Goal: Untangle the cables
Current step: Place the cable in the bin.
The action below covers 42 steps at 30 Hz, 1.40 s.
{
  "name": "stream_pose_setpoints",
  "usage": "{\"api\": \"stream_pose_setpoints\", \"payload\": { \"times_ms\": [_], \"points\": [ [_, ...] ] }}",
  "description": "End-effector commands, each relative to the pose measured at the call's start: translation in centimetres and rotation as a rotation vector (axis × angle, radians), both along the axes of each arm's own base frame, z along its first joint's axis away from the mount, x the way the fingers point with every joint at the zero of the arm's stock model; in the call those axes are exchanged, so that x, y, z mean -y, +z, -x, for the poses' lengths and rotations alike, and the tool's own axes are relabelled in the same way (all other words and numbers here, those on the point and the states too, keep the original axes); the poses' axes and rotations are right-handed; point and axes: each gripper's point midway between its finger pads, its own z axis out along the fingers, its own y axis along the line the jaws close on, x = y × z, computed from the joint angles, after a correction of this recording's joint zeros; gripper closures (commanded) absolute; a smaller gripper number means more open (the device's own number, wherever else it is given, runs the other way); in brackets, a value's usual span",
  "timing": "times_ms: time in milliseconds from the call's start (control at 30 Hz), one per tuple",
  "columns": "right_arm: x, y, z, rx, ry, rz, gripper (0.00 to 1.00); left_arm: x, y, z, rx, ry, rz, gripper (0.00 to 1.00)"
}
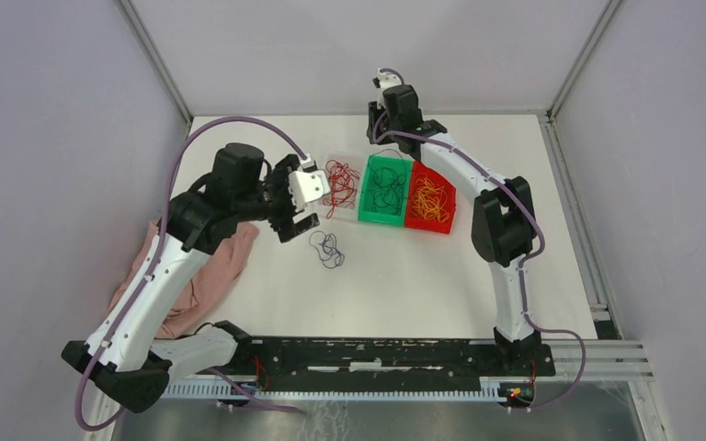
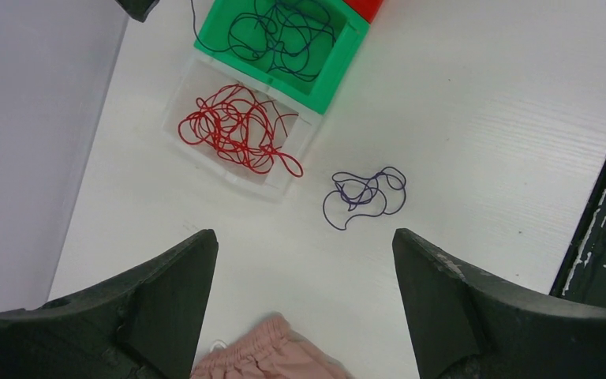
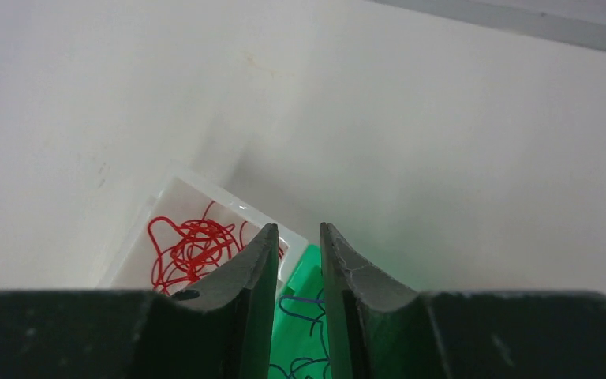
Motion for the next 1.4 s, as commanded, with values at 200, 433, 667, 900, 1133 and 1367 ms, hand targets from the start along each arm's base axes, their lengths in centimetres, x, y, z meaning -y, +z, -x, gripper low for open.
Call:
{"api": "stream_pose_setpoints", "payload": {
  "times_ms": [200, 433, 667, 900, 1133, 1367],
  "points": [
    [0.6, -5.9, 1.6, -0.063, 0.008, 0.059, 0.76, -0.9, -2.0, -0.2, -0.076, 0.07, -0.019, 0.07],
    [1.8, -8.9, 3.8, -0.11, -0.024, 0.064, 0.79, -2.3, -5.3, -2.3, -0.164, 0.148, -0.082, 0.01],
    [1.6, -9.8, 4.4, -0.129, -0.023, 0.057, 0.78, -3.1, -8.8, -3.7, -0.175, 0.166, -0.106, 0.01],
    [0.5, -10.0, 4.7, -0.124, 0.002, 0.033, 0.74, -3.7, -13.7, -6.0, -0.258, 0.235, -0.067, 0.02],
    [-0.8, -1.3, 7.1, 0.083, 0.069, -0.046, 0.52, -2.8, -17.0, -7.6, -0.434, 0.261, 0.058, 0.17],
    [-0.8, 1.8, 11.4, 0.145, 0.111, -0.142, 0.21, -0.8, -20.7, -6.1, -0.536, 0.082, 0.068, 0.28]
  ]
}}
